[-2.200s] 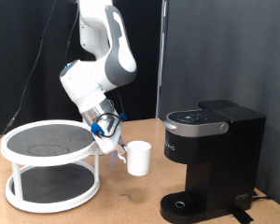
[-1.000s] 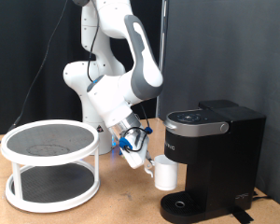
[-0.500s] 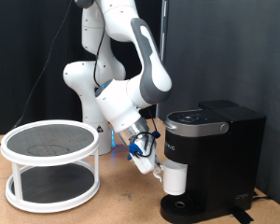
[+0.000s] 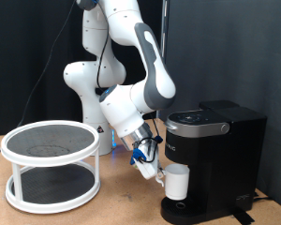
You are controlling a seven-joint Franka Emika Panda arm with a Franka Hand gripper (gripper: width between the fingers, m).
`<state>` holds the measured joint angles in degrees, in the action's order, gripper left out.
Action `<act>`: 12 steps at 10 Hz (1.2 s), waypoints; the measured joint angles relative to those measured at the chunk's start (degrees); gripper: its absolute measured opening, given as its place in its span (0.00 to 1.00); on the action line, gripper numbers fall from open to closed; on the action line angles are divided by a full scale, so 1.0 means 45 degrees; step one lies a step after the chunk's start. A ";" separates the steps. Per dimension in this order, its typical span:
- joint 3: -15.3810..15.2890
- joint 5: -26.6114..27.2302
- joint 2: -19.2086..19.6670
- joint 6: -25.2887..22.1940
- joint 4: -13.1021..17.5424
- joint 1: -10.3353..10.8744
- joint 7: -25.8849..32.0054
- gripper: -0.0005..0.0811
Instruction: Make a cup of coffee with the keurig machine
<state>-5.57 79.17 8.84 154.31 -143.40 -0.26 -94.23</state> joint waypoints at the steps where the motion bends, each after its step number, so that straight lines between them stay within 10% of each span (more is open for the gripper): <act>1: -0.0001 0.0192 0.0089 0.0066 0.0073 0.0000 0.0206 0.01; 8: -0.0002 0.1181 0.0232 0.0158 0.0351 -0.0003 0.1088 0.09; 12: 0.0115 0.0969 0.0262 -0.0167 0.0286 -0.0132 0.1057 0.75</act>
<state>-5.05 83.53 10.02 153.56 -142.12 -0.86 -89.48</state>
